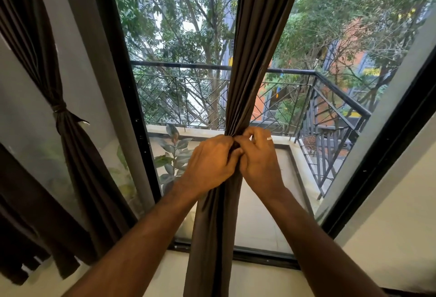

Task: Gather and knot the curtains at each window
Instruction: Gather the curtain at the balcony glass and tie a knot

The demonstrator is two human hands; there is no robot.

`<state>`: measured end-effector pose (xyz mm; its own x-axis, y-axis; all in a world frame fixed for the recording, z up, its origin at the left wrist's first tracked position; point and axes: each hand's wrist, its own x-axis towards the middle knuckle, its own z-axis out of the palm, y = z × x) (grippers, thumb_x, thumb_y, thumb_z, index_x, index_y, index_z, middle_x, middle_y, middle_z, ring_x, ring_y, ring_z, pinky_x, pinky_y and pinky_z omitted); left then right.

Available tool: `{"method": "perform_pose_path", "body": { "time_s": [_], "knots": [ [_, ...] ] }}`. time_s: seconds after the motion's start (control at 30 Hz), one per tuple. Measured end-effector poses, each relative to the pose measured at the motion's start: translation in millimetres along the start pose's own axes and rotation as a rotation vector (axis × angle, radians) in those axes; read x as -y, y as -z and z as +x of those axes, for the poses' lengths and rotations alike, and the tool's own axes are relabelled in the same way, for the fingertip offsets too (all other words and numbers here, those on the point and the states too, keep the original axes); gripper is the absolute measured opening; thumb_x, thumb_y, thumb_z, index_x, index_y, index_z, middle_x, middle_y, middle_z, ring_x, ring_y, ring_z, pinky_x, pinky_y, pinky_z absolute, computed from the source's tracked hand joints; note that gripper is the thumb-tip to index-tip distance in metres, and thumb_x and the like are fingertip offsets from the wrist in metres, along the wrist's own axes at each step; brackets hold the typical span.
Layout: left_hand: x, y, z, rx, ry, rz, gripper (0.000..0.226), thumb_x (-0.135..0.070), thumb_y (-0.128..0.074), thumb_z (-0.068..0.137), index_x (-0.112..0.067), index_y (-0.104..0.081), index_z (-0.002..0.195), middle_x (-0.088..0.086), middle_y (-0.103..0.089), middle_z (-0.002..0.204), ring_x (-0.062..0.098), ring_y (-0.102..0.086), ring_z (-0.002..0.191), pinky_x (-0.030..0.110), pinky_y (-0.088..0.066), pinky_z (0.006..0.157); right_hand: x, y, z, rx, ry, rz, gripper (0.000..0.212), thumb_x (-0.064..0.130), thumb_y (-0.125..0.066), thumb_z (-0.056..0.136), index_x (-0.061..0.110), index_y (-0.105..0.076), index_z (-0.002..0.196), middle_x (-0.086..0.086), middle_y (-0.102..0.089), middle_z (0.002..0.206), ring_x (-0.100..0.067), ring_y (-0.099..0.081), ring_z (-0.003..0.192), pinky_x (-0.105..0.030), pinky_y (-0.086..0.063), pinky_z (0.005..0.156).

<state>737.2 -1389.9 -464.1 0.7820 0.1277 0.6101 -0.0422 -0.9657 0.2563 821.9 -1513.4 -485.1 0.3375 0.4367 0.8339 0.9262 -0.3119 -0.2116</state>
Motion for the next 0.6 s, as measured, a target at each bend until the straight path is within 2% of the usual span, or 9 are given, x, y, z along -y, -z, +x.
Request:
{"method": "perform_pose_path", "body": {
  "time_s": [0.17, 0.3, 0.4, 0.5, 0.6],
  "knots": [
    [10, 5, 6, 0.08, -0.1, 0.042, 0.022, -0.027, -0.057, 0.101, -0.007, -0.059, 0.093, 0.011, -0.061, 0.085, 0.029, -0.058, 0.076, 0.037, -0.044, 0.063, 0, 1, 1, 0.161, -0.027, 0.029, 0.028, 0.016, -0.043, 0.095, 0.001, -0.066, 0.093, -0.014, -0.051, 0.107, -0.03, -0.053, 0.094, -0.048, -0.053, 0.075],
    [8, -1, 0, 0.007, -0.118, -0.002, 0.025, -0.027, -0.054, 0.103, -0.004, -0.057, 0.094, 0.012, -0.059, 0.084, 0.027, -0.056, 0.071, 0.034, -0.038, 0.059, 3, 5, 4, 0.206, -0.088, 0.042, 0.018, 0.012, -0.05, 0.095, 0.004, -0.066, 0.099, -0.01, -0.05, 0.119, -0.028, -0.051, 0.106, -0.045, -0.055, 0.089],
    [8, -5, -5, -0.03, -0.073, -0.108, 0.038, -0.04, -0.04, 0.104, -0.006, -0.053, 0.095, 0.007, -0.056, 0.081, 0.027, -0.056, 0.067, 0.037, -0.042, 0.058, 7, 9, 6, 0.227, -0.09, 0.083, 0.02, 0.011, -0.05, 0.098, 0.005, -0.068, 0.106, -0.008, -0.049, 0.126, -0.026, -0.052, 0.112, -0.039, -0.053, 0.097],
    [10, -3, -4, -0.031, -0.016, -0.173, 0.042, -0.046, -0.038, 0.103, -0.006, -0.05, 0.099, 0.007, -0.057, 0.075, 0.029, -0.056, 0.064, 0.033, -0.035, 0.056, 5, 16, 9, 0.213, -0.051, 0.159, 0.03, 0.015, -0.044, 0.099, 0.005, -0.07, 0.111, -0.006, -0.054, 0.123, -0.024, -0.062, 0.1, -0.033, -0.055, 0.088],
    [6, 6, 7, -0.036, -0.064, -0.182, 0.036, -0.039, -0.045, 0.104, -0.006, -0.054, 0.096, 0.003, -0.054, 0.067, 0.025, -0.052, 0.056, 0.025, -0.027, 0.054, -3, 20, 14, 0.159, -0.025, 0.229, 0.026, 0.009, -0.045, 0.101, 0.005, -0.069, 0.111, -0.007, -0.062, 0.114, -0.022, -0.064, 0.094, -0.033, -0.054, 0.084]
  ]
}}
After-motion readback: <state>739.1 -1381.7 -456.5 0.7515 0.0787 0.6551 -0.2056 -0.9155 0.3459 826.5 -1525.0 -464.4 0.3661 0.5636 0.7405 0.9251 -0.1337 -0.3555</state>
